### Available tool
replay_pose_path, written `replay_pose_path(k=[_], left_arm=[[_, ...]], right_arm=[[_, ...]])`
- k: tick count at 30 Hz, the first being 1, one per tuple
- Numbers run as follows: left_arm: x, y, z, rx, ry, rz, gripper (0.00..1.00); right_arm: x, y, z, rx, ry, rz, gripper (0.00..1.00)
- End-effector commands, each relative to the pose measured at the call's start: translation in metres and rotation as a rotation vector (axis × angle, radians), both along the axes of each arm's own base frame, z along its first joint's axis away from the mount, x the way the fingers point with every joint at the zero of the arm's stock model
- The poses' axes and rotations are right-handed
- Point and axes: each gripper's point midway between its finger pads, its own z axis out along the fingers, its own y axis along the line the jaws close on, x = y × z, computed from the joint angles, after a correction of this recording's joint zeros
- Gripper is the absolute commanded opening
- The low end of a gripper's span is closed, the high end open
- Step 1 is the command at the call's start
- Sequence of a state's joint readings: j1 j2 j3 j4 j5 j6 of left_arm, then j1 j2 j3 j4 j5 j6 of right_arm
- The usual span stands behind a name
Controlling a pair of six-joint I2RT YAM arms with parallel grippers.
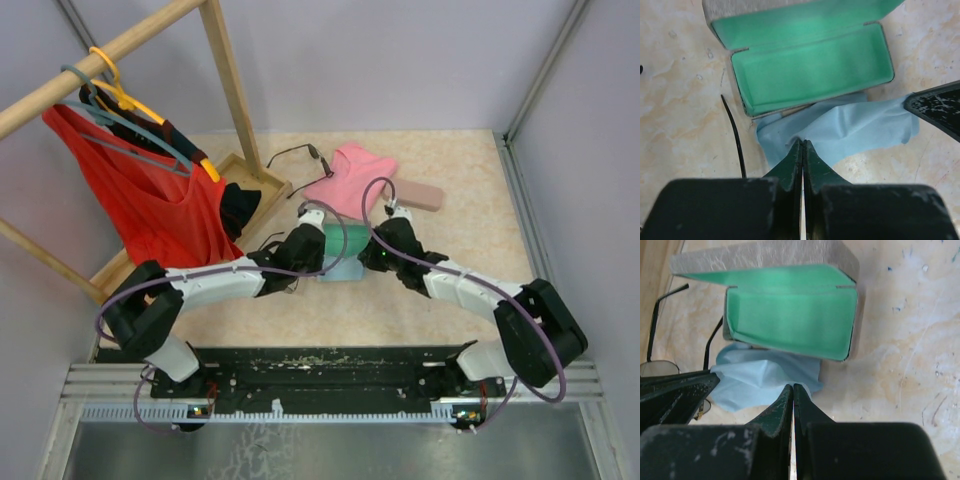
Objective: Organize the sunglasses
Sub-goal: Place the glasses cleaning cloth in the sunglasses case.
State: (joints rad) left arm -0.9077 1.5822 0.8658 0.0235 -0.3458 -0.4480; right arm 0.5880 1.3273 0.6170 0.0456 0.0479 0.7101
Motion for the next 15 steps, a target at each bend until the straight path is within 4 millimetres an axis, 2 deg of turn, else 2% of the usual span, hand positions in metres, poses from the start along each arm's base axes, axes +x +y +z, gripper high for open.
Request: replay_pose_path(k=[1,7,15], left_arm=[[0.02,-0.012,0.02,-0.048,-0.043,-0.013,0.01],[0.04,-0.012,0.024,-0.059,-0.062,-0.008,0.01],[0.058,-0.01,0.017,-0.057,-0.055,0.002,0.01]], right_arm=[[0.037,0.006,0.034,0.026,-0.113,-0.035,0.0],[0.053,0.003,0.033,0.012,-0.114,-0.05,0.0],[0.07,0.002,0.027,0.017,-0.102,-0.052,0.0]])
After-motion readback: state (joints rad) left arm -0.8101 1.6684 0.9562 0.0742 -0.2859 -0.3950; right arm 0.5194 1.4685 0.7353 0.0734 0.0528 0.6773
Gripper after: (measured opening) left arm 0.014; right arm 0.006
